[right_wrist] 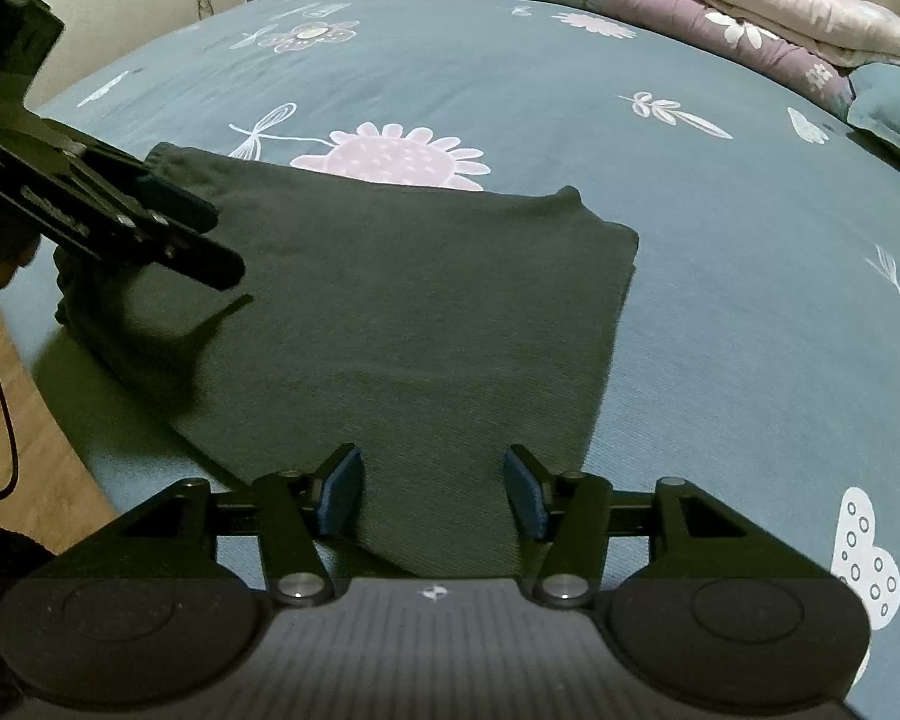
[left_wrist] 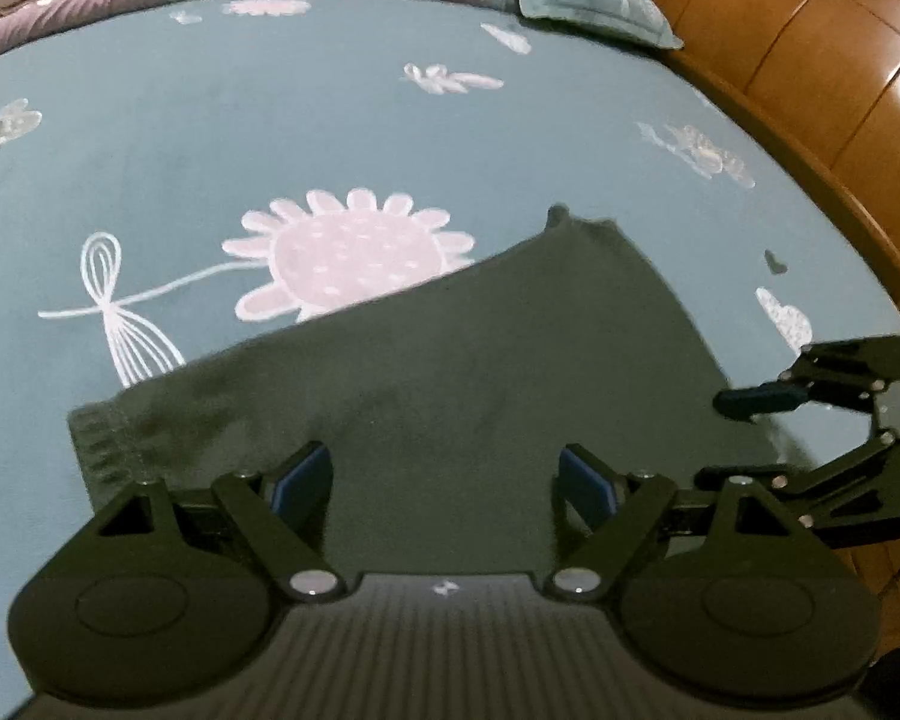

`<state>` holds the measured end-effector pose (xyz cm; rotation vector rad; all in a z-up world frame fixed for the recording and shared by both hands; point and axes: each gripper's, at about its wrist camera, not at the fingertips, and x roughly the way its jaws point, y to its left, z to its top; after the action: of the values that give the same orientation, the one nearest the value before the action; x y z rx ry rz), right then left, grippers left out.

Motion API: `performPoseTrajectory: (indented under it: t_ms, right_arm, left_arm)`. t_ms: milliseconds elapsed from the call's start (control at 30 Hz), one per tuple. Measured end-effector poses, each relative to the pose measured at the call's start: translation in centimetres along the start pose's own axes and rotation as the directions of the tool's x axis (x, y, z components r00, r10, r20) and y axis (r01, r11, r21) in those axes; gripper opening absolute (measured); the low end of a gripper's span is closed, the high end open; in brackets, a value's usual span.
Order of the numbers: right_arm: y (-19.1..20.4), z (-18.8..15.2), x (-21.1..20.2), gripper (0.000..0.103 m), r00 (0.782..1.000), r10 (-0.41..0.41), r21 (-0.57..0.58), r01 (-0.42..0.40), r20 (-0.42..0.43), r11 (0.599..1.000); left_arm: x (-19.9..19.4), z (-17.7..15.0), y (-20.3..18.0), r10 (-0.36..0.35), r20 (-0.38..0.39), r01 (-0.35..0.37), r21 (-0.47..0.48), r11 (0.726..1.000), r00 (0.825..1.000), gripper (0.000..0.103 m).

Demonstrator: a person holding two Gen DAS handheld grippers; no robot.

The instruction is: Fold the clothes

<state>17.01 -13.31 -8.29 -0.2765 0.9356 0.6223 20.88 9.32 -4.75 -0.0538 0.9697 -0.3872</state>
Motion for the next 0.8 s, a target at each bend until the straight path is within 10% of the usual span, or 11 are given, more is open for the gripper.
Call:
performPoseTrajectory:
  t_ms: [267,533,800]
  right_arm:
    - [0.2,0.0,0.1,0.063,1.000,-0.003,0.001,0.003,-0.001,1.000]
    - [0.3,0.8,0.0,0.073,1.000,0.003,0.048,-0.003,0.010,0.999]
    - [0.1,2.7,-0.5,0.077,0.998,0.020,0.116,-0.026,0.055,0.993]
  left_arm:
    - [0.2,-2.3,0.8,-0.045,-0.020,0.044,-0.072,0.996,0.999,0.084]
    - [-4.2,-3.6,4.0,-0.071,0.119,0.095,-0.205,0.974,0.990,0.084]
    - [-5.6,-7.2,10.9,-0.035,0.188,0.123,-0.481,0.868,0.982,0.085]
